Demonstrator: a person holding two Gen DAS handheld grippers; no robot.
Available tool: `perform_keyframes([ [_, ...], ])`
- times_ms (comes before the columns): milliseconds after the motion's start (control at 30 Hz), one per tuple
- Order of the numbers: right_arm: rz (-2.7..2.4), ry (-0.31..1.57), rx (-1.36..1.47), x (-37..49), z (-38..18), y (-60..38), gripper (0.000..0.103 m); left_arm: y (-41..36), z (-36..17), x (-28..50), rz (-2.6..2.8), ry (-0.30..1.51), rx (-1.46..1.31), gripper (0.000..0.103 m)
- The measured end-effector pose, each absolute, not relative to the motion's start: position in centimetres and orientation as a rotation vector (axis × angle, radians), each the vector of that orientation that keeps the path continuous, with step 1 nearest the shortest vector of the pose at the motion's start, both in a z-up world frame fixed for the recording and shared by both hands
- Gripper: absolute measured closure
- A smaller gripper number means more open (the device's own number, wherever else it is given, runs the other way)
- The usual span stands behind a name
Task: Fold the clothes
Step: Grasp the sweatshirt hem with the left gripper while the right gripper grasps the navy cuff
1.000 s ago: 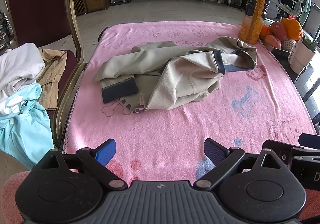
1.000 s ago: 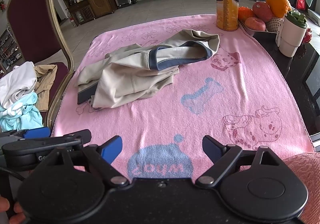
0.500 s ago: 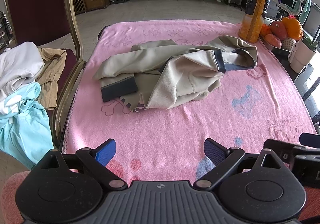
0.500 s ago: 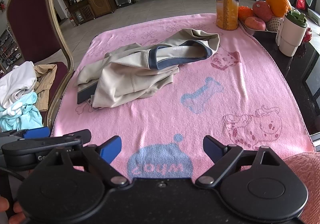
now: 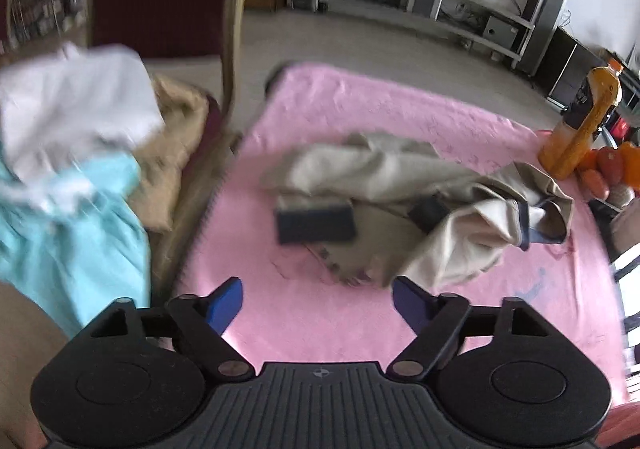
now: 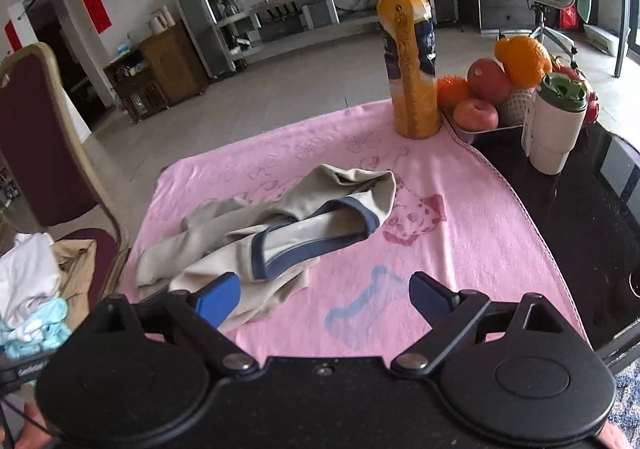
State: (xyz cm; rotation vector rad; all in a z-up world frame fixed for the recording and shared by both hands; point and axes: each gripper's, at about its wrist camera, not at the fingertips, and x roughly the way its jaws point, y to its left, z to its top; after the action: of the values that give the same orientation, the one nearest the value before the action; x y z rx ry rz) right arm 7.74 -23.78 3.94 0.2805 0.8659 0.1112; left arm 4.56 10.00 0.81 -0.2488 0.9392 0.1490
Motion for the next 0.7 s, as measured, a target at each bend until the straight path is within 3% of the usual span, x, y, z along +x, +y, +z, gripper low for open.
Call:
perform_keyframes([
  [200, 0.123, 0.887, 0.308, 10.2, 1.1, -23.9, 0.012, 10.6, -3.5, 8.8, 0.121, 1.062, -0.513, 0.03],
  [333, 0.122, 0.866, 0.307, 11.1, 0.1, -23.8, 0.018, 12.0, -5.8, 10.9, 0.158, 1.067, -0.739, 0.043],
  [400, 0.117, 0.855, 0.292, 11.6, -0.1, -23.6, 0.025, 12.6, -6.9, 11.4, 0.14, 1.062, -0.844, 0.049],
  [700, 0.11, 0.874, 0.277, 13.3, -1.5, -23.1, 0.025, 13.5, -11.5, 12.5, 0.096, 1.078, -1.141, 0.064],
])
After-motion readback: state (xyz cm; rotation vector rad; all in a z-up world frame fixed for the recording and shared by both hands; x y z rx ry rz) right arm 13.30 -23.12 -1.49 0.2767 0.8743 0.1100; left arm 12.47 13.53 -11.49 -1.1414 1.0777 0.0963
